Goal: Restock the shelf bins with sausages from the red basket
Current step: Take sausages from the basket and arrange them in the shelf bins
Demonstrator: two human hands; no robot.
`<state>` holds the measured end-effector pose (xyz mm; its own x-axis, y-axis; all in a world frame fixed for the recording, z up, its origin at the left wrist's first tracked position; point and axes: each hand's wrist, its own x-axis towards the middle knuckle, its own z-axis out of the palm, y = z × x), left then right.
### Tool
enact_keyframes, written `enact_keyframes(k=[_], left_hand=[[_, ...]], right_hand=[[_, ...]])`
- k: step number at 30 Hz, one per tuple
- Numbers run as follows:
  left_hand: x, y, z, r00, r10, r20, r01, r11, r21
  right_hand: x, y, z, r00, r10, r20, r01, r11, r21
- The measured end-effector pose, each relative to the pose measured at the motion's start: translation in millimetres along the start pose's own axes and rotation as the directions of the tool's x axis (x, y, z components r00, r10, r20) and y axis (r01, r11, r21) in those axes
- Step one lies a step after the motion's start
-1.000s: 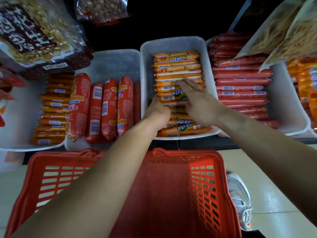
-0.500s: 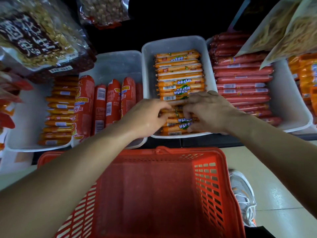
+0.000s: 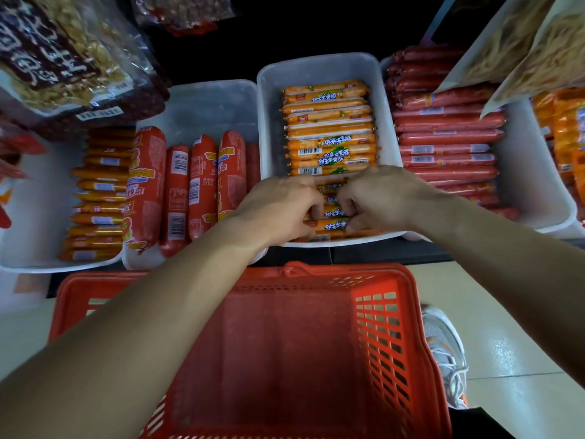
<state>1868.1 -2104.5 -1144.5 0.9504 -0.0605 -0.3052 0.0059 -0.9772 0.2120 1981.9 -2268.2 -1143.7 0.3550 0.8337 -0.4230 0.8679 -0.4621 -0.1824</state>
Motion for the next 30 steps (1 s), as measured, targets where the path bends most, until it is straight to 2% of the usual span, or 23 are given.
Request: enact_keyframes(k=[5,8,12,15,17,19,21,27,30], left_hand=[[5.7,1.1,0.6,0.998,-0.043,-0.036,0.042,0.999,-0.034],[5.9,2.2,3.4,0.997,-0.053,-0.057,0.049,0.997,-0.062],[4.0,4.5,9.5,0.994,-0.076,-0.082,0.069,0.994,-0.088],[-1.1,12.5,8.0,0.981,-0.145,-0.131,0.116,0.972,-0.206],[-0.3,16.9,6.0,0.988,-0.146,-0.052,0.135,0.975,-0.176],[4.4,19.0,6.1,0.990,-0.126,0.064,0.129,0.991,-0.046],[7.4,17.2,7.1,0.986,-0.127,0.110,0.127,0.992,0.013],[11.1,19.9,8.8,0.981,-0.117,0.153,0.125,0.991,-0.046],[14.4,22.5,13.1,0.970,-0.125,0.210,0.141,0.988,-0.067]], right_hand=[[-4.7,2.7,-4.8,0.999,0.016,-0.039,-0.014,0.999,0.047],[-10.0,13.2,-2.5,0.981,-0.028,-0.191,-0.003,0.987,-0.163],[-10.6,19.0,-3.9,0.987,0.003,-0.163,-0.037,0.977,-0.209],[-11.7,18.0,-0.4,0.981,0.008,-0.193,-0.048,0.978,-0.205],[-14.7,16.5,1.7,0.990,0.042,-0.134,-0.072,0.971,-0.229],[-15.5,15.6,1.7,0.995,0.086,-0.049,-0.098,0.944,-0.316],[-14.6,15.6,-1.7,0.996,0.093,0.001,-0.087,0.935,-0.344],[-17.9,20.5,0.3,0.997,0.064,-0.037,-0.070,0.976,-0.207],[-13.9,20.2,-1.9,0.998,0.061,-0.021,-0.064,0.972,-0.226]])
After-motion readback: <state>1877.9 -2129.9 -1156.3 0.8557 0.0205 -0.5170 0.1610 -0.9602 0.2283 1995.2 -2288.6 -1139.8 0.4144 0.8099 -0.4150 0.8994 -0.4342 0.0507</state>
